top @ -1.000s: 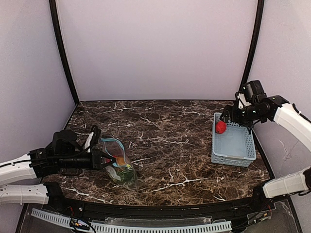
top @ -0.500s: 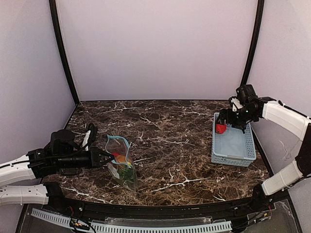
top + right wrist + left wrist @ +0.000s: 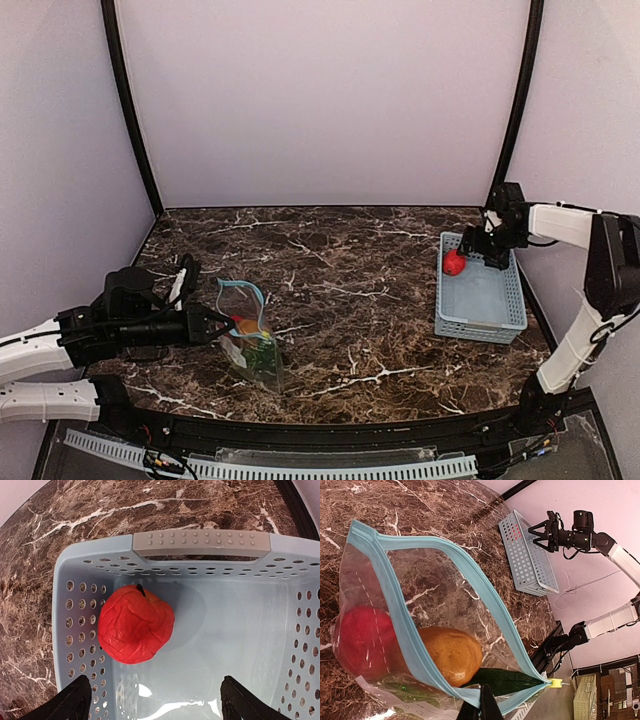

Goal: Place the food in the zip-top bag and seal the zipper
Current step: Pick up the fake fruit from the bin.

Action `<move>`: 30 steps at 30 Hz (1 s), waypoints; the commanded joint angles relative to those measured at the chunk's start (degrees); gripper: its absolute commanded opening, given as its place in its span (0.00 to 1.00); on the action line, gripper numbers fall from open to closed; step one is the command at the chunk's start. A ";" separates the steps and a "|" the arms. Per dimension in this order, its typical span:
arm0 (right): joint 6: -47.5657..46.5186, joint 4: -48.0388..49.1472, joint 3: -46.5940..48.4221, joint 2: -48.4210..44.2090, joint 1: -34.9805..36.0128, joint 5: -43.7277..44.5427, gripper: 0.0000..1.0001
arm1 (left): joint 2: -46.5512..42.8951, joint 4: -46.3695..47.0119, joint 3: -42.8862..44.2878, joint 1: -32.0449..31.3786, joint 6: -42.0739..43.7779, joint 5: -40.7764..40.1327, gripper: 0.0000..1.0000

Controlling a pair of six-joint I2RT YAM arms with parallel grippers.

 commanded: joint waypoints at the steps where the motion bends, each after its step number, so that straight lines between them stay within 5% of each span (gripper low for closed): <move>1: -0.22 2.42 4.12 3.28 0.04 -2.27 0.88 | 0.48 1.24 -0.20 0.28 0.17 -0.72 0.01; 16: 3.55 9.09 4.79 13.52 0.02 -8.02 0.75 | -1.82 -1.73 -0.47 0.22 -1.68 -3.14 0.01; 20: 4.27 11.01 4.91 15.53 0.02 -9.65 0.64 | -3.37 -3.95 0.02 0.24 -1.79 -4.76 0.01; 30: 3.92 11.47 1.85 8.49 0.04 -6.56 0.49 | -6.55 -5.55 -0.47 0.22 -2.95 -6.70 0.01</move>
